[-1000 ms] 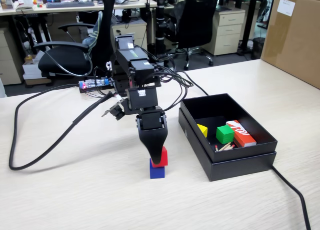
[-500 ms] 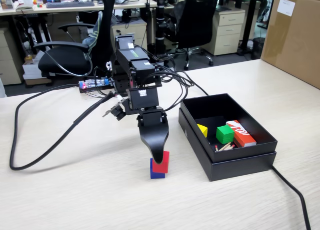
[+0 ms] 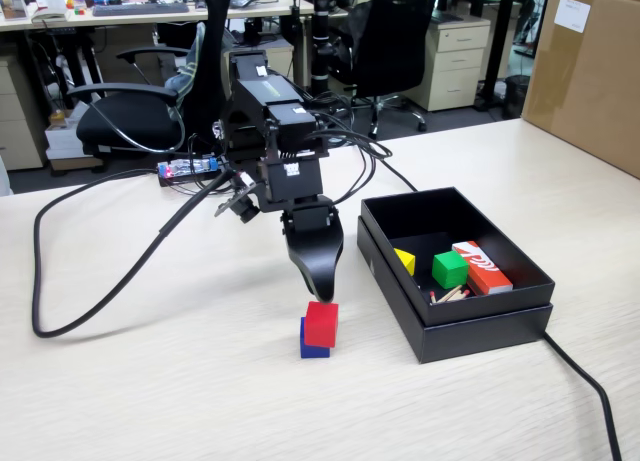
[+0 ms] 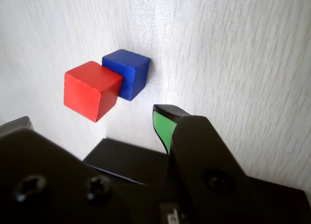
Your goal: Put the red cube on top of the blue cube
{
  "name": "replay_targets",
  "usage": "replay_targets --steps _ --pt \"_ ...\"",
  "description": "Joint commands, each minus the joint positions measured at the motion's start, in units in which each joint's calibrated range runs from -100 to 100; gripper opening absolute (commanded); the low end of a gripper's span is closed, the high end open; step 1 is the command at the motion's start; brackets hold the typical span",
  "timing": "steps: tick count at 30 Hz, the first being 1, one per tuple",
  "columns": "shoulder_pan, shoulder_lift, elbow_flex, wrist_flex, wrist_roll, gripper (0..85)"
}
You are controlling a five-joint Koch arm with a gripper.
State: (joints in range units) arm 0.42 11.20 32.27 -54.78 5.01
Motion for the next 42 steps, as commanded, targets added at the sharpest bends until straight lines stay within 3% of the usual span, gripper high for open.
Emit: replay_targets --steps 1,19,31,42 --pt "0.2 -8.8 0.6 2.0 -0.3 49.3" --pt "0.8 -55.8 -42.0 3.3 -0.4 49.9" --pt "0.2 -92.6 -86.6 19.6 -1.8 51.6" --pt "-0.9 -102.4 -109.8 35.4 -3.0 52.3"
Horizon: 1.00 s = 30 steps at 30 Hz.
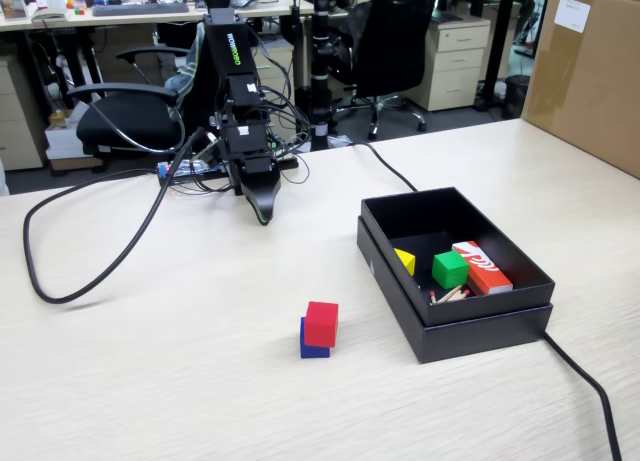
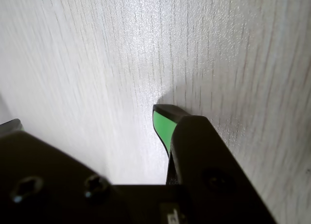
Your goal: Put the red cube on top of the blue cube
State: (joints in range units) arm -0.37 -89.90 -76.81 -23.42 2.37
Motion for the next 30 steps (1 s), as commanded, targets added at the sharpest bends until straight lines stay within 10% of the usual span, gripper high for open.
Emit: replay_targets --steps 1,30 --pt "-0.1 -1.4 -2.0 5.2 -0.4 52.3" --pt "0.0 -8.7 -17.7 19.2 -2.6 48.7"
